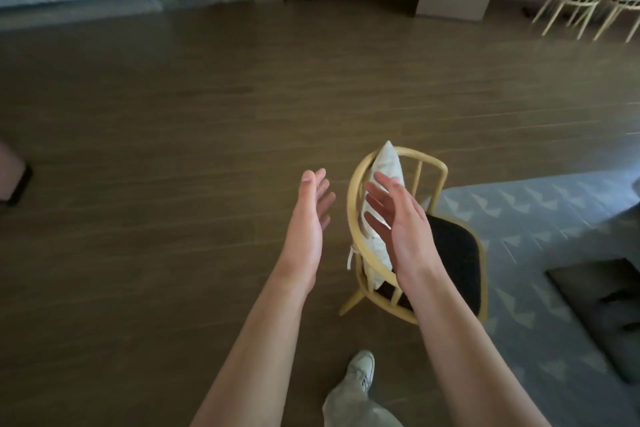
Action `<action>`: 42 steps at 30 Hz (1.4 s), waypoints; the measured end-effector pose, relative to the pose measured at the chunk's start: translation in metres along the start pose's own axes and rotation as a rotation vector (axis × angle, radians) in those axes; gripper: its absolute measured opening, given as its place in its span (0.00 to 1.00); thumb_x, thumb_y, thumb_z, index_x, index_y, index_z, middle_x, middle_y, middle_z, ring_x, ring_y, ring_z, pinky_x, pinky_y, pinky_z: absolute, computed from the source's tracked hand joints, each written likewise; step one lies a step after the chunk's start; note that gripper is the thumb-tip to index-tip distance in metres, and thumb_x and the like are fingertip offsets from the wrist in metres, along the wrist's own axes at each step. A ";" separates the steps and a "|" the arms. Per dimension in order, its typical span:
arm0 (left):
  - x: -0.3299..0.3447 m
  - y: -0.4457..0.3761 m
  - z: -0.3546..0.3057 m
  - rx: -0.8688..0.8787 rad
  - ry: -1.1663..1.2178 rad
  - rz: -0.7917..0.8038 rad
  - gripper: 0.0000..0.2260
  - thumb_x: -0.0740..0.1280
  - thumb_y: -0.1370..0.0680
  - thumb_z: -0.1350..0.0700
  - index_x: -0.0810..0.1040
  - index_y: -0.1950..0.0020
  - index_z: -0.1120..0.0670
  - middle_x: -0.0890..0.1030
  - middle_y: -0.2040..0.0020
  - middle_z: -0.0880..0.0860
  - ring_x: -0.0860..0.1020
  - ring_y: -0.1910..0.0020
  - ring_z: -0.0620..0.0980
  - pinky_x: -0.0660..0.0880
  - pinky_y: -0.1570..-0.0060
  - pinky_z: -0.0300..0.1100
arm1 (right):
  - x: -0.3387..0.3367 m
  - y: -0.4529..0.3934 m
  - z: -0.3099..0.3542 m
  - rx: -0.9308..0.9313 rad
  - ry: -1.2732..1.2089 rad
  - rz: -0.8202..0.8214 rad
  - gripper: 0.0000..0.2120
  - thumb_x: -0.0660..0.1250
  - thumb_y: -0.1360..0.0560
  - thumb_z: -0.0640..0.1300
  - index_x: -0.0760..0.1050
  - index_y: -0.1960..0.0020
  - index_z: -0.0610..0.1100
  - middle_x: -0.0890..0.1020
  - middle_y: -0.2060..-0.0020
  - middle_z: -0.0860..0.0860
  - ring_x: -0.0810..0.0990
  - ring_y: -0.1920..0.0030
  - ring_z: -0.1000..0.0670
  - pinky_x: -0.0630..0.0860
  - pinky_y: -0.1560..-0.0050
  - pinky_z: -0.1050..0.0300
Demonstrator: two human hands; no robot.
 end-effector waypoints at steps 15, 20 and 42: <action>0.053 -0.162 -0.067 0.064 -0.103 -0.104 0.27 0.46 0.17 0.35 0.67 0.23 0.43 0.70 0.25 0.44 0.71 0.30 0.39 0.60 0.23 0.50 | 0.021 -0.182 0.081 -0.119 -0.010 0.166 0.19 0.55 0.16 0.56 0.73 0.29 0.55 0.78 0.35 0.59 0.74 0.33 0.60 0.68 0.27 0.50; 0.110 -0.205 -0.065 0.055 -0.104 0.003 0.27 0.47 0.17 0.35 0.68 0.23 0.44 0.72 0.26 0.44 0.72 0.30 0.40 0.61 0.23 0.51 | -0.030 -0.215 0.102 -0.149 -0.002 0.050 0.21 0.55 0.17 0.58 0.71 0.27 0.55 0.75 0.31 0.59 0.71 0.30 0.59 0.64 0.24 0.48; 0.283 -0.362 -0.041 0.023 -0.284 0.897 0.31 0.48 0.22 0.30 0.66 0.23 0.41 0.70 0.25 0.40 0.71 0.31 0.35 0.66 0.35 0.39 | -0.127 -0.285 0.114 -0.283 -0.142 -0.835 0.20 0.55 0.15 0.54 0.70 0.26 0.51 0.75 0.30 0.54 0.72 0.30 0.56 0.67 0.26 0.49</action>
Point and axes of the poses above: each hand's wrist, its own y-axis away from the middle knuckle, its own x-axis out of the palm, z = x × y, the point moved 6 cm from there along -y, towards the middle knuckle
